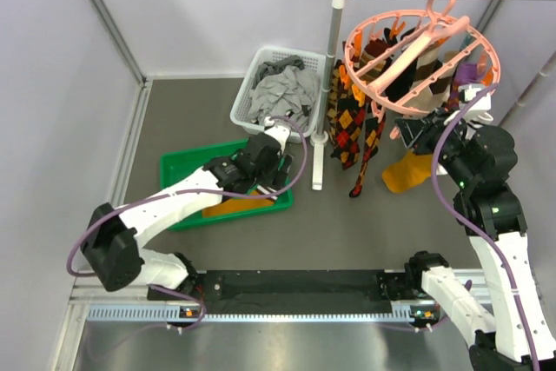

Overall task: Clip the socks to the hanger
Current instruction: Pick up the sock from the bin.

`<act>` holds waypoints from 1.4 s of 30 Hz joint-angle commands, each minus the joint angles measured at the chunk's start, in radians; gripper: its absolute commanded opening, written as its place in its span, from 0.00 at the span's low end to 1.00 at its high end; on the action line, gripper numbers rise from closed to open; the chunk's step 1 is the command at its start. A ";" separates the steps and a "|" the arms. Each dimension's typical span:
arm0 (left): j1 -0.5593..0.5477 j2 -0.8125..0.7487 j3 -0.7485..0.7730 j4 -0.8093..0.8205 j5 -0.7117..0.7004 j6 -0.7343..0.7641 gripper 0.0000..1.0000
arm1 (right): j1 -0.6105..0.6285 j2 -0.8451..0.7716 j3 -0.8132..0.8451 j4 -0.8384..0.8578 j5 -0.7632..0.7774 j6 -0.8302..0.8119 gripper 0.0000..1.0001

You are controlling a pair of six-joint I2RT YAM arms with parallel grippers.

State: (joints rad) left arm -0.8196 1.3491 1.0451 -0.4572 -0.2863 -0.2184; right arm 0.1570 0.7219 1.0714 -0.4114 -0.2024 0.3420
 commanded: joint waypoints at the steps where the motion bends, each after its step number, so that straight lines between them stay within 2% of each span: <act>1: 0.043 0.061 -0.034 -0.017 0.029 -0.047 0.75 | 0.004 -0.010 -0.002 0.034 0.006 -0.011 0.00; 4: 0.066 0.114 -0.042 0.002 0.041 -0.056 0.71 | 0.006 -0.010 -0.002 0.033 0.008 -0.012 0.00; 6: 0.085 0.162 -0.033 -0.006 0.052 -0.061 0.64 | 0.006 -0.010 -0.001 0.031 0.005 -0.012 0.00; 12: 0.105 0.292 0.022 -0.040 0.096 -0.047 0.60 | 0.006 -0.010 0.004 0.029 0.006 -0.015 0.00; 14: 0.108 0.326 0.035 -0.055 0.101 -0.048 0.57 | 0.004 -0.012 0.005 0.029 0.011 -0.018 0.00; 16: 0.112 0.378 0.049 -0.067 0.113 -0.044 0.49 | 0.006 -0.012 0.009 0.026 0.015 -0.020 0.00; 19: 0.117 0.439 0.069 -0.077 0.122 -0.036 0.45 | 0.004 -0.012 0.012 0.020 0.017 -0.023 0.00; 25: 0.120 0.528 0.066 -0.064 0.148 -0.035 0.44 | 0.006 -0.006 0.025 0.011 0.023 -0.031 0.00; 27: 0.126 0.545 0.053 -0.058 0.165 -0.032 0.36 | 0.004 -0.006 0.027 0.011 0.023 -0.032 0.00; 30: 0.138 0.536 0.041 -0.057 0.187 -0.030 0.18 | 0.006 0.001 0.028 0.011 0.021 -0.031 0.00; 35: 0.148 0.431 0.027 -0.051 0.147 -0.006 0.00 | 0.006 0.010 0.030 0.016 0.018 -0.032 0.00; 42: 0.151 0.236 0.036 -0.040 0.013 0.050 0.00 | 0.004 0.016 0.035 0.017 0.017 -0.034 0.00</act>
State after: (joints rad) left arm -0.6765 1.7283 1.0828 -0.5014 -0.1696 -0.2146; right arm 0.1570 0.7300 1.0714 -0.4133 -0.1844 0.3237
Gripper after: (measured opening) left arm 0.017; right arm 0.218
